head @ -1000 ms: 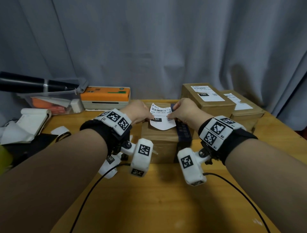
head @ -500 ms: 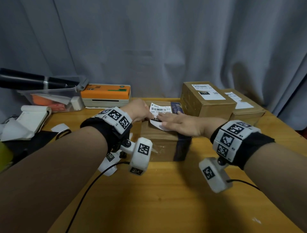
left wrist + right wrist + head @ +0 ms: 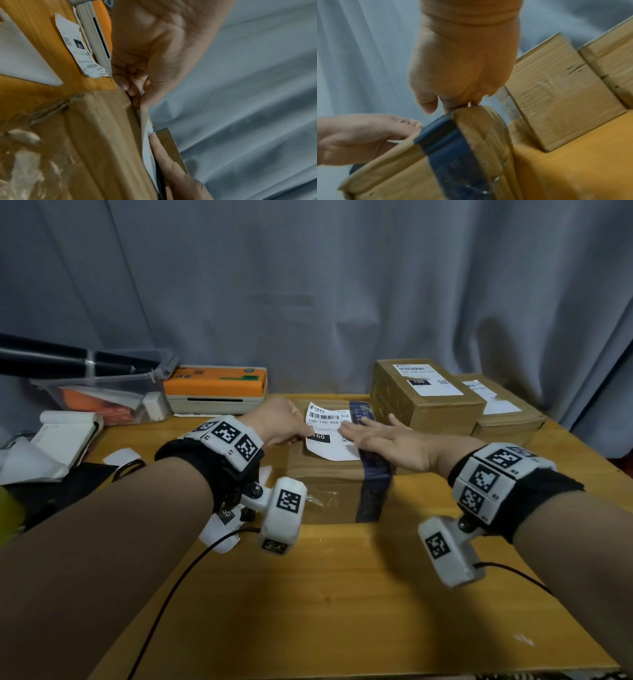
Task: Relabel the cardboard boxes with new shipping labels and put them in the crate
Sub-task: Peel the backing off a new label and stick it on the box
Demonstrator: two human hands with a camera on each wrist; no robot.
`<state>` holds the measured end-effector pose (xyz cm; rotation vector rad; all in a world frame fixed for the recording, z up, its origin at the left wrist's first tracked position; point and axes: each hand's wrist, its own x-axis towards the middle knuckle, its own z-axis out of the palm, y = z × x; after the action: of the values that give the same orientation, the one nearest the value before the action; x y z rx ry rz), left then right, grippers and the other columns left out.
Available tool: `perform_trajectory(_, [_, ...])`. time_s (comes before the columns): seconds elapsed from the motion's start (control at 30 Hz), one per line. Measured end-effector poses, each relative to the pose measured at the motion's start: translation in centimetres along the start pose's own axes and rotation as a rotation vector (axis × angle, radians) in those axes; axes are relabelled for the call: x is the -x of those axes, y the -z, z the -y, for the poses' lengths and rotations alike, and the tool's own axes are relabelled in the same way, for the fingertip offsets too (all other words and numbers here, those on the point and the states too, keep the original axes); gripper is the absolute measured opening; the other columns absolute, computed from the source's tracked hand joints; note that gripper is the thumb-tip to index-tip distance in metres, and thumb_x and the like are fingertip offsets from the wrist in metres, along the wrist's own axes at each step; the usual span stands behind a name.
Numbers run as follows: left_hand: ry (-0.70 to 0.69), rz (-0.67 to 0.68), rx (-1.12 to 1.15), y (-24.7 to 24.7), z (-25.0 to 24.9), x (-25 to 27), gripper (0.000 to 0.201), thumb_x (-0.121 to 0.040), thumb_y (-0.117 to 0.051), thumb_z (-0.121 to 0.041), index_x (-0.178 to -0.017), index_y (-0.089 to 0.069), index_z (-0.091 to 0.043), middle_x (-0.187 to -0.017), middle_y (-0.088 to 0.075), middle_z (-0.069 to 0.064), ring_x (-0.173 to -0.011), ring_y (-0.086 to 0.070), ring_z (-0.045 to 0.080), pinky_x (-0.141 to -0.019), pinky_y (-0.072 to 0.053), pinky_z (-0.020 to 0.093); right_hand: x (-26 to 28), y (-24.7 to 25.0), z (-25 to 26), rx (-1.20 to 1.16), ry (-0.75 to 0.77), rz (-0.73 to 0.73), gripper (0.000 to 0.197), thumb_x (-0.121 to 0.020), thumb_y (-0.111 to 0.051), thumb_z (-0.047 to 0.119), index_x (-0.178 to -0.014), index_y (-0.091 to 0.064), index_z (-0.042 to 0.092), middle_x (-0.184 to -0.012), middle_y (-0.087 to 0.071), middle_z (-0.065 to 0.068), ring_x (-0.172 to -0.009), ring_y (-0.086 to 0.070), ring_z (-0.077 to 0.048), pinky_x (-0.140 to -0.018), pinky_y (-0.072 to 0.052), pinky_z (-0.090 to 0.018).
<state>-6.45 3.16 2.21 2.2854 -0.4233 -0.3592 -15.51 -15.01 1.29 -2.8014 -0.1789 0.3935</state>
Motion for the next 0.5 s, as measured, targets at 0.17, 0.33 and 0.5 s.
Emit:
perform_trajectory(0.17, [-0.019,-0.013,-0.007,-0.2,0.2,-0.2,0.020,-0.083,-0.068,-0.012,-0.068,-0.056,-0.012,-0.065,-0.057,0.002,-0.058,-0.050,0.012,-0.057,-0.043,0.023,-0.9,0.7,1.5,0.098,-0.030,0.032,0.048,-0.103,-0.013,0.033,-0.151,-0.016,0.027,-0.158,-0.007,0.013,-0.146,0.004,-0.008,-0.116,0.016,-0.040])
perform_trajectory(0.33, [-0.035,-0.019,-0.028,0.0,0.6,-0.1,0.013,-0.086,-0.064,-0.013,-0.075,-0.059,-0.010,-0.066,-0.056,0.003,-0.058,-0.049,0.013,-0.059,-0.044,0.023,-2.4,0.0,3.7,0.120,0.047,0.059,0.048,-0.103,-0.018,0.031,-0.150,-0.012,0.029,-0.159,-0.005,0.011,-0.147,0.005,-0.011,-0.117,0.014,-0.042])
perform_trajectory(0.5, [-0.111,-0.032,-0.066,1.0,0.5,0.2,0.006,-0.088,-0.061,-0.012,-0.084,-0.062,-0.008,-0.073,-0.058,0.002,-0.065,-0.053,0.014,-0.056,-0.043,0.021,-2.6,0.1,1.6,-0.215,0.035,-0.025,0.048,-0.099,-0.027,0.040,-0.146,-0.033,0.030,-0.155,-0.025,0.008,-0.144,-0.018,-0.011,-0.120,-0.005,-0.035])
